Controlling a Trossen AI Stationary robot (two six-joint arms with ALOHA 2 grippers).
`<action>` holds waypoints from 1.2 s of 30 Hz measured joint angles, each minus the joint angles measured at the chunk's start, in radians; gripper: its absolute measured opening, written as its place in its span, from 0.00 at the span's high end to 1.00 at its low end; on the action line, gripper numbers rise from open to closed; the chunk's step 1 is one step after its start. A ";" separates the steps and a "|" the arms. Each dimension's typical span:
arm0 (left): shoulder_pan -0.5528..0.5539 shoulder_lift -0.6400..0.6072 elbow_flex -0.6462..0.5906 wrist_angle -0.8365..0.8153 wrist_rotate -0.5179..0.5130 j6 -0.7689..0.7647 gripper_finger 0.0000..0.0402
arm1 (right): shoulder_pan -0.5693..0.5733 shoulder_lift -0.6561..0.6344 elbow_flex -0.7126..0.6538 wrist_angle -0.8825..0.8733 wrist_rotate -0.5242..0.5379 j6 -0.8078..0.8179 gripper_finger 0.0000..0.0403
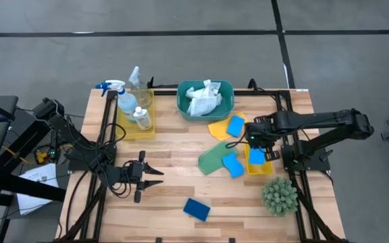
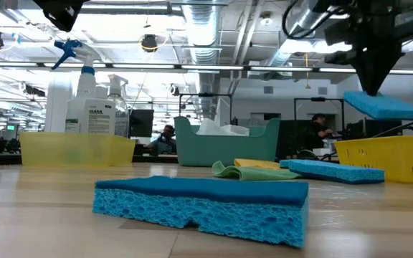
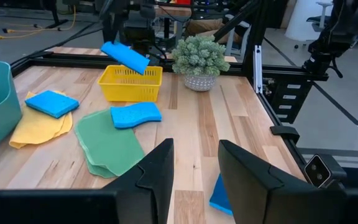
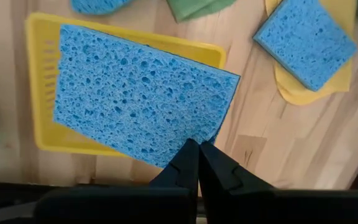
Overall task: Pick & Place Kitchen Items
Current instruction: Put the blue sponge into the right yellow bin
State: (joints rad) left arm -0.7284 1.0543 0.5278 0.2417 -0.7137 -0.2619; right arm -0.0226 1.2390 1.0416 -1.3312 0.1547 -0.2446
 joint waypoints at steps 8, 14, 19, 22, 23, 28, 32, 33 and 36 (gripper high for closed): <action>0.000 0.000 0.000 -0.006 0.002 -0.004 0.70 | 0.000 0.024 -0.037 0.001 0.036 -0.026 1.00; 0.000 0.000 0.000 -0.010 0.004 -0.005 0.70 | 0.026 0.016 -0.104 0.017 0.054 -0.001 1.00; 0.000 0.000 0.000 -0.009 0.003 -0.005 0.70 | 0.018 0.016 -0.175 0.086 0.053 -0.014 1.00; 0.000 0.000 0.000 -0.005 0.003 -0.008 0.70 | 0.009 0.016 -0.199 0.136 0.055 -0.015 1.00; 0.000 0.000 0.000 -0.005 0.003 -0.008 0.70 | 0.006 0.016 -0.202 0.137 0.056 -0.017 1.00; 0.000 0.000 0.000 -0.002 0.003 -0.007 0.70 | -0.015 0.016 -0.203 0.151 0.052 -0.026 1.00; 0.000 0.000 0.000 -0.002 0.002 -0.006 0.70 | -0.020 0.018 -0.203 0.156 0.028 -0.026 1.00; 0.000 0.000 0.000 -0.002 0.002 -0.006 0.70 | -0.019 0.018 -0.203 0.160 0.023 -0.026 1.00; 0.000 0.000 0.000 -0.002 -0.001 -0.006 0.70 | -0.018 0.018 -0.203 0.158 0.011 -0.025 1.00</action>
State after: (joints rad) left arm -0.7284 1.0546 0.5278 0.2398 -0.7143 -0.2684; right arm -0.0406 1.2572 0.8383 -1.1734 0.1658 -0.2699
